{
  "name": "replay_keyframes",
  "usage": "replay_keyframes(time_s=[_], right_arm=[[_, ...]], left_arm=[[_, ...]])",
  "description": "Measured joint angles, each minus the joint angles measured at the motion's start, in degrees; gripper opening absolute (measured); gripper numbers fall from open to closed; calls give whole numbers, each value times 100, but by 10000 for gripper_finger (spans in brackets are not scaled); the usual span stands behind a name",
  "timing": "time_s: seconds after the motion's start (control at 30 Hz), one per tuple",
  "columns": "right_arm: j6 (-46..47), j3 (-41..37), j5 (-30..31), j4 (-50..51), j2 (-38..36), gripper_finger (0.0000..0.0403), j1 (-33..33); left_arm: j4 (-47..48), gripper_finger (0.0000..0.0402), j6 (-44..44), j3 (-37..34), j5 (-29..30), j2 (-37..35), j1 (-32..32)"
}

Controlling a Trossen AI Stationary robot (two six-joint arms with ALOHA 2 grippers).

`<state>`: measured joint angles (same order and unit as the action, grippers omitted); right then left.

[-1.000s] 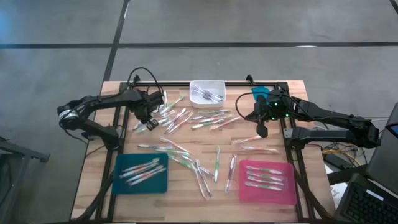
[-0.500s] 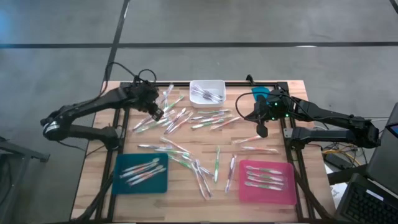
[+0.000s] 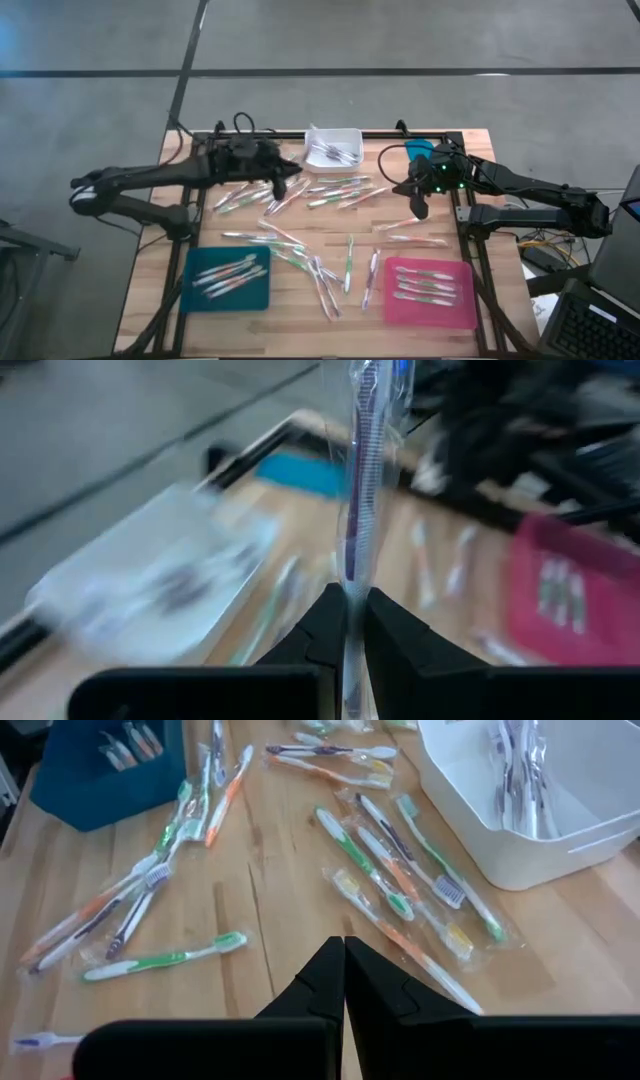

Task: Pick & Place Toothbrushes
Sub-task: Put the violet toothbrush into the white bin

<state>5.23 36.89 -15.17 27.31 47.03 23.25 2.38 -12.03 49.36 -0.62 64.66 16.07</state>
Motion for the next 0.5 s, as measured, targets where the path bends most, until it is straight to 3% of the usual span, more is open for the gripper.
replay_keyframes(time_s=[0.23,0.37,0.5], right_arm=[[132,-318,-189,-1082,0,8,-189],[423,-643,-693,-2221,0,9,-383],[534,-903,-785,-2960,0,21,-585]], left_arm=[[-1703,28,369,0,2,956,-673],[-2438,28,451,-2,8,1490,-797],[-3327,29,446,-2,-77,1969,-808]])
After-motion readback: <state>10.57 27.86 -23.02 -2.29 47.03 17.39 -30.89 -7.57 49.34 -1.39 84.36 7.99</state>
